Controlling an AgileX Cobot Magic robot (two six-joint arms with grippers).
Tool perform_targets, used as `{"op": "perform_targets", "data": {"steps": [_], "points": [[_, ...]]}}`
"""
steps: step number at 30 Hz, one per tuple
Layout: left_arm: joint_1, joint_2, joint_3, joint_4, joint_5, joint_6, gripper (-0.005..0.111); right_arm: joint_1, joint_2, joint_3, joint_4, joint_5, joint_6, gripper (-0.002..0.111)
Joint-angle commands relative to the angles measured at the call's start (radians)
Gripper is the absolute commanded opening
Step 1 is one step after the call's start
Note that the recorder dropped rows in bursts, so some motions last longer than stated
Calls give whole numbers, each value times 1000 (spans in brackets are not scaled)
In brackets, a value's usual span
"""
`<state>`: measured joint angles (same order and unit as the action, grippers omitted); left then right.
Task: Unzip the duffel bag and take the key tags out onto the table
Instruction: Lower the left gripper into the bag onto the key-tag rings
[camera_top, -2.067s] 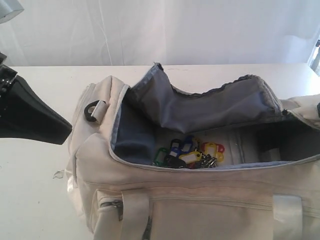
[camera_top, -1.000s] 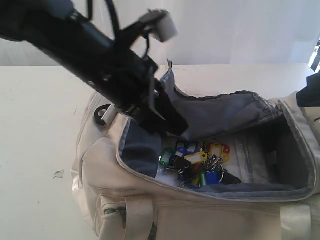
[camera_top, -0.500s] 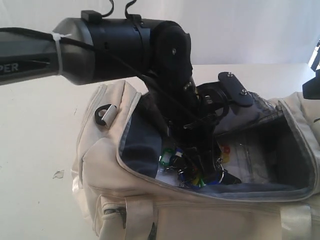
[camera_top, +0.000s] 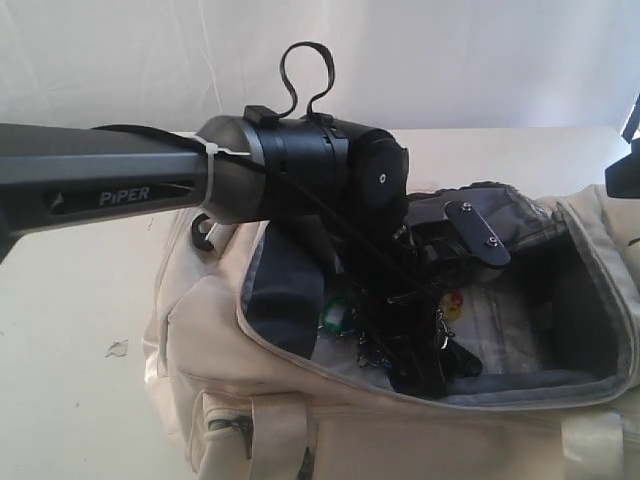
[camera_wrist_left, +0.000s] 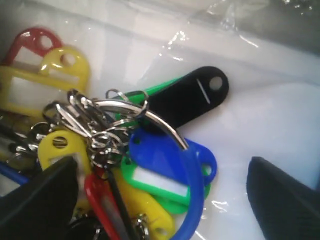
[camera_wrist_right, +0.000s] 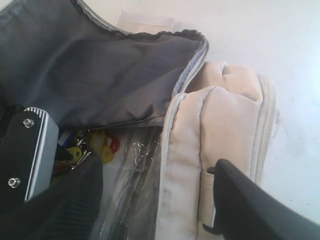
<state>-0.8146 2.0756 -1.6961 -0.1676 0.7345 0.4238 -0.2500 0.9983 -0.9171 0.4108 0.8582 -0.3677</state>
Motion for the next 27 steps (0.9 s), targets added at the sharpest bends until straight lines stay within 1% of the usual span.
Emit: {"op": "perform_targets", "data": {"steps": [1, 2, 3, 6, 7, 11, 12, 17, 23, 27], "points": [[-6, 44, 7, -3, 27, -8, 85, -6, -5, -2, 4, -12, -11, 60], [-6, 45, 7, -3, 34, -8, 80, -6, -5, -2, 4, -12, -11, 60], [-6, 48, 7, -3, 44, -8, 72, -6, -5, -2, 4, -14, -11, 60], [-6, 48, 7, -3, 54, -10, 47, -6, -5, 0, 4, -14, -11, 60], [-6, 48, 7, -3, 53, -10, 35, -6, -5, 0, 4, -16, -11, 60], [-6, 45, 7, -3, 62, -8, 2, -6, -5, 0, 4, -23, -11, 60], [-6, 41, 7, -1, 64, -2, 0, -6, -5, 0, 4, -27, -11, 60], [-6, -18, 7, 6, 67, -2, 0, -6, -5, 19, 4, -56, -11, 60], [-6, -128, 7, 10, 46, -2, 0, -6, -5, 72, 8, -81, -11, 60], [-6, -173, 7, 27, 42, -2, 0, -6, -5, 72, 10, -90, -11, 60]]}}
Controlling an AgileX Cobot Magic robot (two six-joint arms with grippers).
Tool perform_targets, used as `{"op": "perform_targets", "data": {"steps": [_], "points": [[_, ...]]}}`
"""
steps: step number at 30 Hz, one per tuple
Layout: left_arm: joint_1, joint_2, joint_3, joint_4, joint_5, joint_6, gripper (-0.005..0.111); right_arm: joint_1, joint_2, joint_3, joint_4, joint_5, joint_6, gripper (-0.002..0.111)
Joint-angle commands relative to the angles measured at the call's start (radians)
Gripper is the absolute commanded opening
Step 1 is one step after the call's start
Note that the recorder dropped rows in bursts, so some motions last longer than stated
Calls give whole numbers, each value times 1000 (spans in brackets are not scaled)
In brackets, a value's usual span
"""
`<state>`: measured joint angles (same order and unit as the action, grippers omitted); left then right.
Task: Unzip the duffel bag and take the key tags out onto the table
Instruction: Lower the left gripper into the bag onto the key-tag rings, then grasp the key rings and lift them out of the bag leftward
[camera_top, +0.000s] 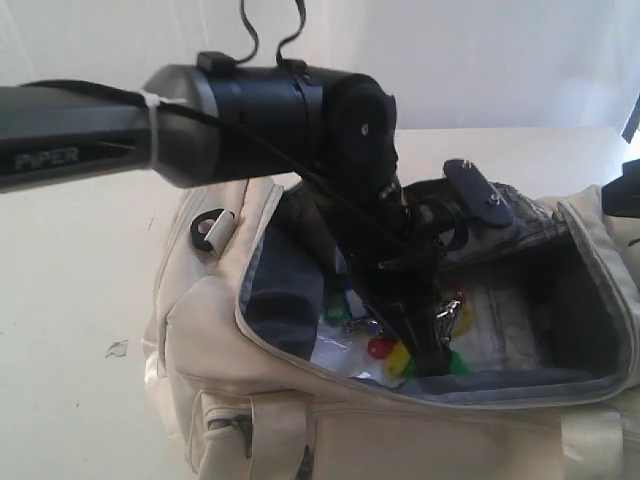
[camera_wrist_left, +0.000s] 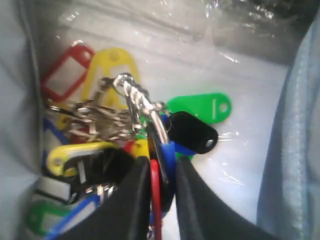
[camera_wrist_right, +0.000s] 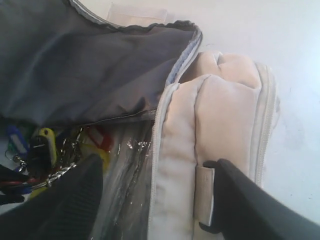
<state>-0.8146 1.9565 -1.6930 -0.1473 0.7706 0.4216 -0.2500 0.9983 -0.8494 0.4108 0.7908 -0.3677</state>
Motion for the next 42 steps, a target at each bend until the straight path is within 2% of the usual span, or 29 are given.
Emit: {"op": "perform_targets", "data": {"steps": [1, 12, 20, 29, 37, 42], "points": [[-6, -62, 3, 6, 6, 1, 0, -6, -5, 4, 10, -25, -11, 60], [-6, -119, 3, 63, 1, -4, 0, -6, -5, 4, 10, -29, -11, 60], [-6, -190, 3, 66, -67, -4, 0, -6, -5, 4, 10, -31, -11, 60], [7, -269, 3, 89, -81, -4, 0, -6, -5, 4, 10, -31, -11, 60], [62, -336, 3, 89, -62, -4, 0, -6, -5, 4, 10, -31, -11, 60], [144, -415, 3, 89, -30, -4, 0, -6, -5, 4, 10, -31, -11, 60]]}}
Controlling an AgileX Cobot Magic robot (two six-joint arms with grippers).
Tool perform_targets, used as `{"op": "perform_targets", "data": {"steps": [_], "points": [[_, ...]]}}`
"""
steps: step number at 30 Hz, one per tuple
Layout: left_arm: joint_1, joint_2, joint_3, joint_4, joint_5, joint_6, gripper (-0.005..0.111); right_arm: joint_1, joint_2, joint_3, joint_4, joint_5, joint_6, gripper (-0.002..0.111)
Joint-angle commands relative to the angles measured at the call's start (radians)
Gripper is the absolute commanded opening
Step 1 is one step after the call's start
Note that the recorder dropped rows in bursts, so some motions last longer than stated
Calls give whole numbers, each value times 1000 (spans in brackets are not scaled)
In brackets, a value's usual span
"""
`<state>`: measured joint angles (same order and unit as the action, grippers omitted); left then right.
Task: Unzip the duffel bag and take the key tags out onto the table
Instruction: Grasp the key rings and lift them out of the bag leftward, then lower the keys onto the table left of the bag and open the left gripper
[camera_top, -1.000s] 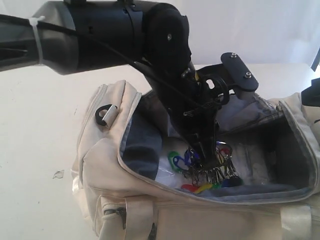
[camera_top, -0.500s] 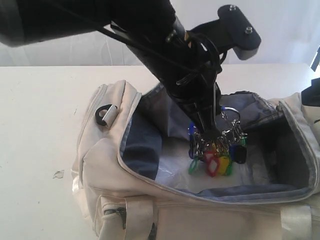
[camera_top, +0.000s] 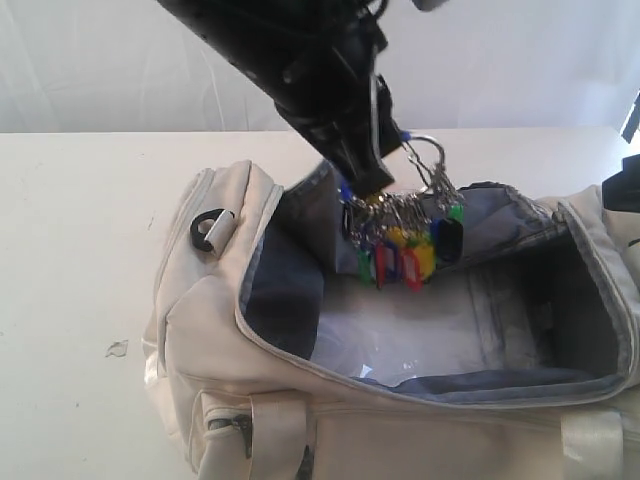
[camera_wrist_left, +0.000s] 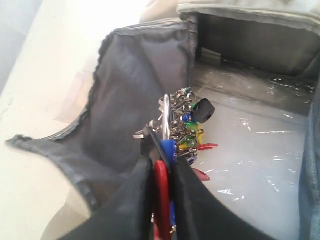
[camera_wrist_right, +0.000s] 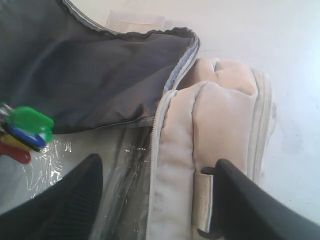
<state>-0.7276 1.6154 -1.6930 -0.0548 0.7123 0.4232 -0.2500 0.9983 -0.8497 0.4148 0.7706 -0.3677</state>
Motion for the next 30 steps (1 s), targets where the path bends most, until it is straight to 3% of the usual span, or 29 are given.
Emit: {"op": "perform_targets", "data": {"steps": [1, 14, 22, 30], "points": [[76, -87, 3, -3, 37, -5, 0, -6, -5, 5, 6, -11, -11, 60], [329, -271, 5, 1, 206, 1, 0, -6, -5, 5, 6, -11, -11, 60], [487, -295, 11, 0, 327, 1, 0, -6, -5, 5, 6, -11, -11, 60], [585, -295, 228, -2, 234, 1, 0, -6, -5, 5, 6, -11, -11, 60]]}}
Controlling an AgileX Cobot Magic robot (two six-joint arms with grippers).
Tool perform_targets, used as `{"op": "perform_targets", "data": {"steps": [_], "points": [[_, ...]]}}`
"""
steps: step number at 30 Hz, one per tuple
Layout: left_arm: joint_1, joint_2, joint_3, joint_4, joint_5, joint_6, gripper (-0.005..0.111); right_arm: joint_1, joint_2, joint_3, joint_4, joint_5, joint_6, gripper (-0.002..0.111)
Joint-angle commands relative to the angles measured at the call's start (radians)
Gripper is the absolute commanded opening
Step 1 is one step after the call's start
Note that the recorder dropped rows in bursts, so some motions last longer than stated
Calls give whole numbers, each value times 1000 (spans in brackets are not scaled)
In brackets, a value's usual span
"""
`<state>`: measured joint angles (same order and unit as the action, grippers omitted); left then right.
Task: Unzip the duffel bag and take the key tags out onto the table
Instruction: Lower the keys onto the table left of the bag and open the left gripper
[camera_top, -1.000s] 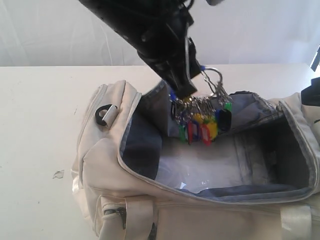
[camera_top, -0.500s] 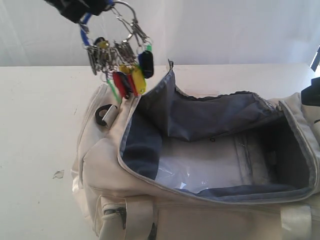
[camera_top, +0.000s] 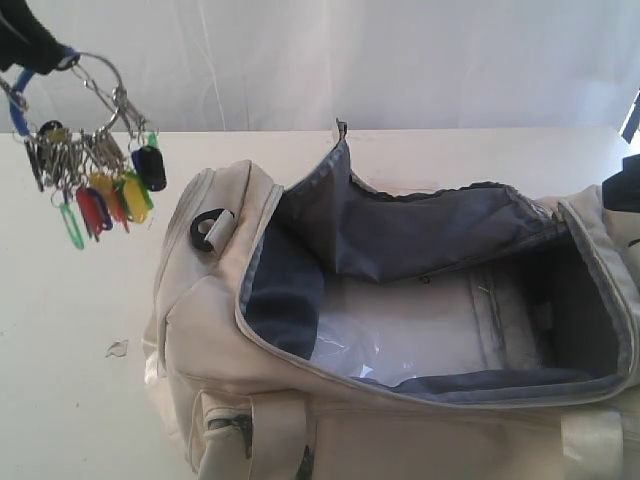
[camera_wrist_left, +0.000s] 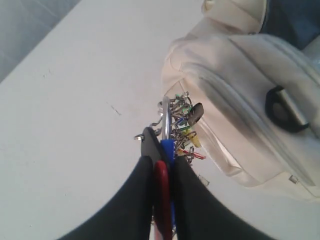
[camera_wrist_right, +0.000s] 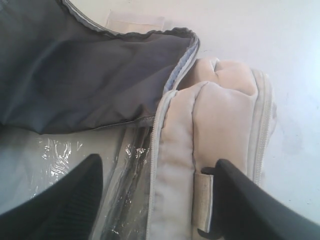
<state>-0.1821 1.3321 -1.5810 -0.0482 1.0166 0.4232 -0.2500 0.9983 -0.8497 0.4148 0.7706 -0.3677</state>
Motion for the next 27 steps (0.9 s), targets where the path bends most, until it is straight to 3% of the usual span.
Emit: {"op": "perform_targets", "data": {"steps": [1, 15, 27], "points": [[45, -12, 147, -9, -104, 1, 0, -6, -5, 5, 6, -11, -11, 60], [65, 90, 611, -42, -602, -57, 0, -6, -5, 5, 6, -11, -11, 60], [65, 205, 633, -126, -591, -57, 4, -6, -5, 5, 6, -11, -11, 60]]}}
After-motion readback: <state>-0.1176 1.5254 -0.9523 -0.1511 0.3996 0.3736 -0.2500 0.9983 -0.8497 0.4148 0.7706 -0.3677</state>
